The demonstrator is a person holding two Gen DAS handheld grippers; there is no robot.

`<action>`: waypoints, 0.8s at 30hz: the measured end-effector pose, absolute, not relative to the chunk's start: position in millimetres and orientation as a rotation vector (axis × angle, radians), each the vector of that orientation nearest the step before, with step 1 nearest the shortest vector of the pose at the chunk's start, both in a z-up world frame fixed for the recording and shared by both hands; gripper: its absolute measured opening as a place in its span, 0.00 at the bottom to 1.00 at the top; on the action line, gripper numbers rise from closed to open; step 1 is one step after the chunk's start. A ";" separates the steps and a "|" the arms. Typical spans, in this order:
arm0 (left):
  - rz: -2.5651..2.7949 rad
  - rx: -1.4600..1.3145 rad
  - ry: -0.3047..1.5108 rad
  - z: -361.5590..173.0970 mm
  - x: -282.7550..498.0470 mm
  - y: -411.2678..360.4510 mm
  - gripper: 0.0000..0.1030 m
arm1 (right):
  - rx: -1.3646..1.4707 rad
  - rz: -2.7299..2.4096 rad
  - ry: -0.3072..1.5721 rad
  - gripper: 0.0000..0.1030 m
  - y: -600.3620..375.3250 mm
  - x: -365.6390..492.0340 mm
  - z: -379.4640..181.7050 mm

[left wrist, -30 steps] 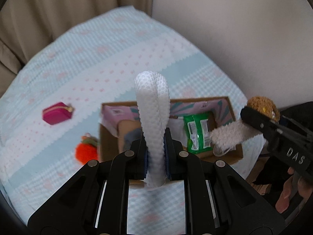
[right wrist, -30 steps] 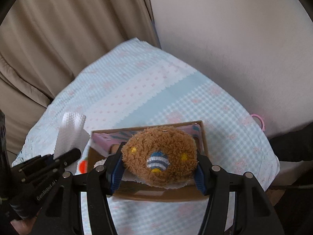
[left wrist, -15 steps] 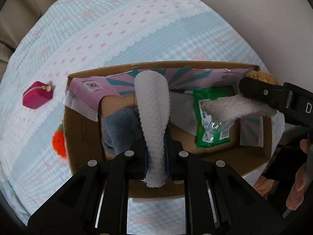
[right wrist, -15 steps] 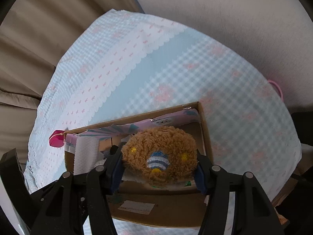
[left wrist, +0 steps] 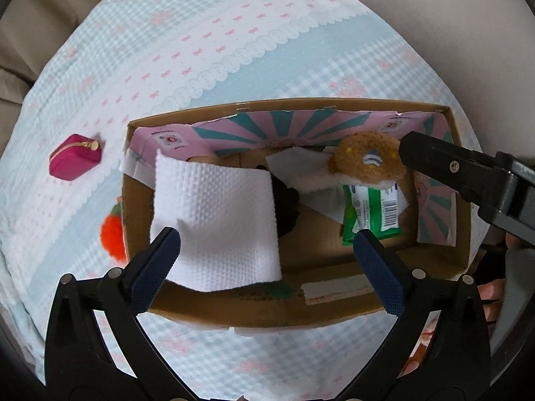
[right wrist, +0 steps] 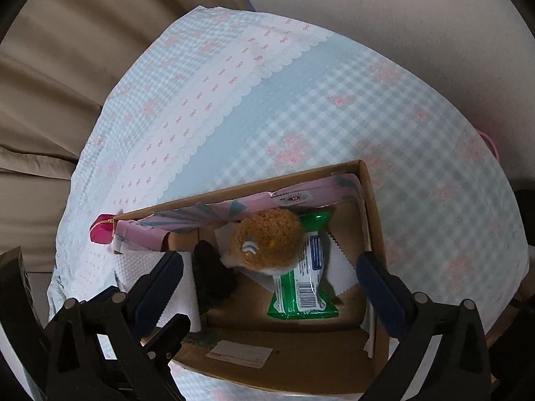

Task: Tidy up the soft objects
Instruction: 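Open both tools to drop the cloth and bear into the box, then move both tools back toward the pink pouch and orange pompom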

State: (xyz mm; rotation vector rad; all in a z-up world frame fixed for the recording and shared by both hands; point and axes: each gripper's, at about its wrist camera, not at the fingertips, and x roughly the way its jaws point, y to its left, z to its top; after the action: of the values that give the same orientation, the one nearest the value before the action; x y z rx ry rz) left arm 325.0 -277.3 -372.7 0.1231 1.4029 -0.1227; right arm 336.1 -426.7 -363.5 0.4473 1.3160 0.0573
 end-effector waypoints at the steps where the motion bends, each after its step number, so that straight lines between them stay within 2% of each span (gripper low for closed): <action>1: -0.125 0.119 1.403 -371.7 326.0 -277.3 1.00 | 0.444 0.057 1.310 1.00 -427.3 335.0 -362.5; 13: -0.132 0.110 1.327 -318.0 310.8 -253.5 1.00 | 0.390 0.058 1.211 1.00 -417.9 318.4 -320.3; 24: -0.118 0.076 1.128 -213.7 255.5 -203.6 1.00 | 0.259 0.052 0.992 1.00 -379.3 269.6 -210.4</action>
State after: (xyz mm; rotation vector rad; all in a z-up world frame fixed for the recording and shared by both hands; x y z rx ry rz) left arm 255.5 -203.6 -213.7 0.0755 1.1283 -0.1180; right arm 269.6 -379.3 -210.4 0.2594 0.9925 0.0523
